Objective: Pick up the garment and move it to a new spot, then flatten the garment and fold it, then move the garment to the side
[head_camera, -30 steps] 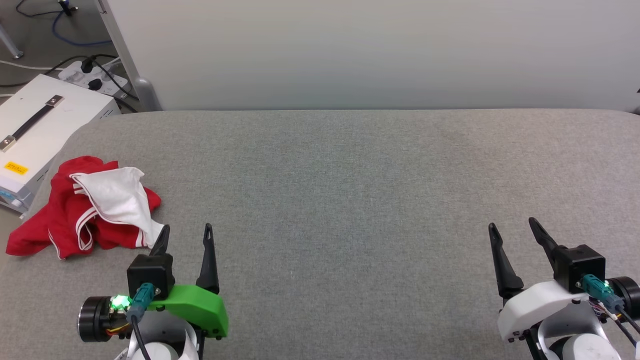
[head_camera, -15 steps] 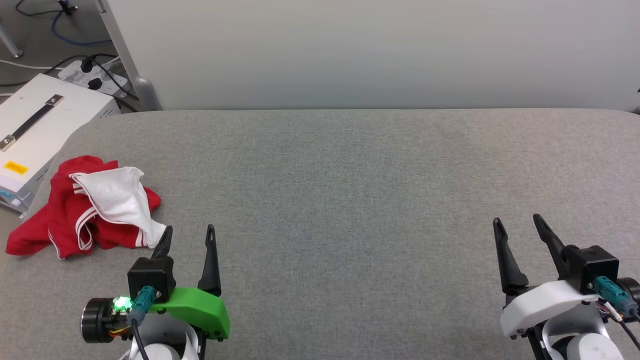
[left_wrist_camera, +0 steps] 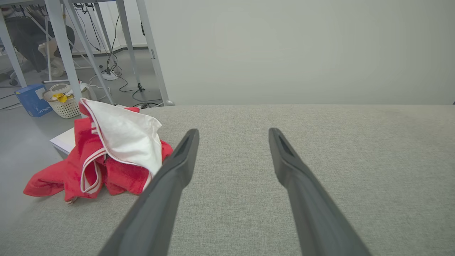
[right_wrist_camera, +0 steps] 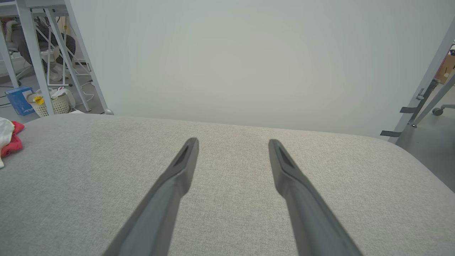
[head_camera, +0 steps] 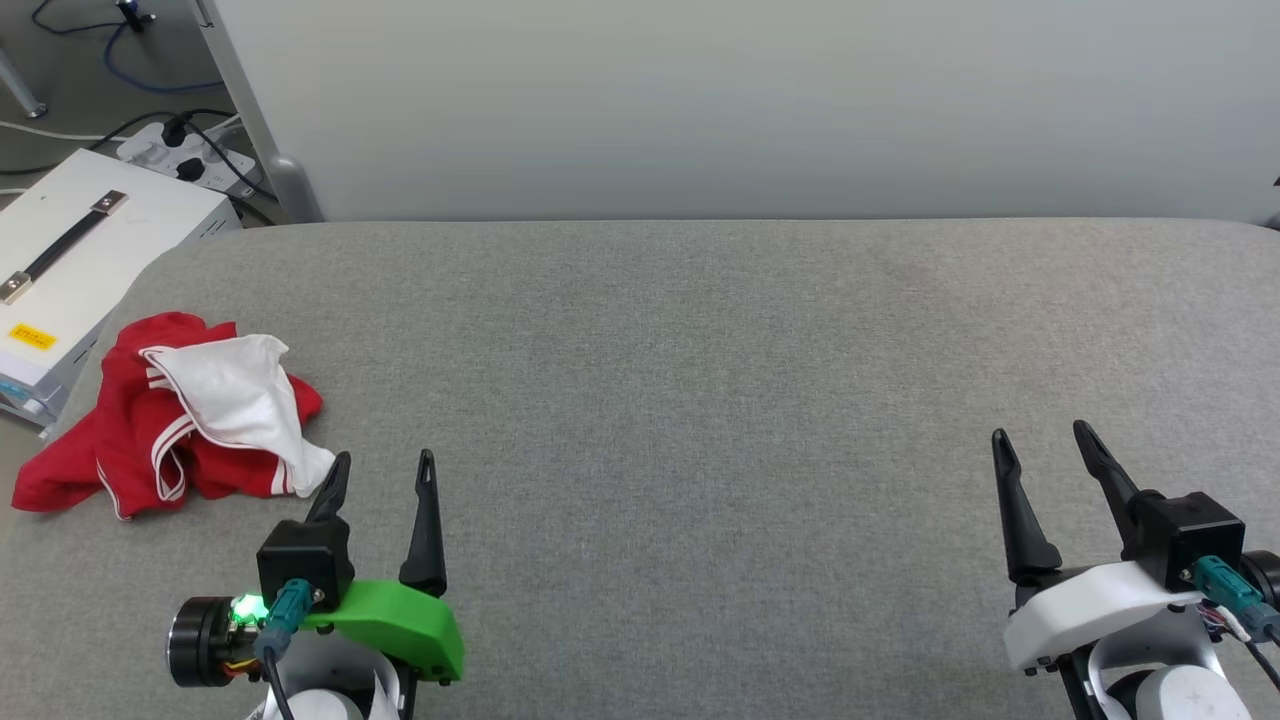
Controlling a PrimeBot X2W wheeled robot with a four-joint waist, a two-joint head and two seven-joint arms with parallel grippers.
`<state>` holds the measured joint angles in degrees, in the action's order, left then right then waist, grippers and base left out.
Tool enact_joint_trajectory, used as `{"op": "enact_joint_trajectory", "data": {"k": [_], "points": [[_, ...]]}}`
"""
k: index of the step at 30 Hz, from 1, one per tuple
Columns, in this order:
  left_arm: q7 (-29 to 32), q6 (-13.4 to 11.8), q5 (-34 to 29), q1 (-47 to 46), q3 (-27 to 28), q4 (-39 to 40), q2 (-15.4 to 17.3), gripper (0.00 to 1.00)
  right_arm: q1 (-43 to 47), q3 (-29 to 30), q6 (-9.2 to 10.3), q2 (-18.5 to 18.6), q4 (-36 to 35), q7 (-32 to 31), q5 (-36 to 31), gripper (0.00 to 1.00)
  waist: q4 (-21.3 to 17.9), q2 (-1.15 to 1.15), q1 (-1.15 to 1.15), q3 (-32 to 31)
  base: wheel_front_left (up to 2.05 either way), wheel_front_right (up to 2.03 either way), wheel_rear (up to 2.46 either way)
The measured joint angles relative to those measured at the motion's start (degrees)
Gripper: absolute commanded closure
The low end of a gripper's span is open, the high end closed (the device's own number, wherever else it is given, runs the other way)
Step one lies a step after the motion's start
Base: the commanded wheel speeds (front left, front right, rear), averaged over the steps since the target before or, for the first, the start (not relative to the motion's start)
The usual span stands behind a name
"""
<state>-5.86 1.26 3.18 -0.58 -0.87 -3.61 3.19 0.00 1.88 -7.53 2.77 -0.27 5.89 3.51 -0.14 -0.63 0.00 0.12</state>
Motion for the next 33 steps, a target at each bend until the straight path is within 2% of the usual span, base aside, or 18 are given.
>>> {"op": "enact_joint_trajectory", "data": {"k": [24,33], "points": [[-3.02,0.56,1.8,1.09,-0.7,-2.42,-0.01,0.0,0.02,0.25,0.0,0.01,2.1,3.03,-0.3,0.0,0.13,0.0,0.0,-0.04,0.0,0.0,0.0],[-4.2,0.6,1.91,1.09,-0.8,-3.16,-0.01,0.0,0.05,-0.18,0.0,0.01,2.43,4.07,-0.31,0.0,2.08,0.0,0.0,0.2,0.0,0.0,0.0]]}}
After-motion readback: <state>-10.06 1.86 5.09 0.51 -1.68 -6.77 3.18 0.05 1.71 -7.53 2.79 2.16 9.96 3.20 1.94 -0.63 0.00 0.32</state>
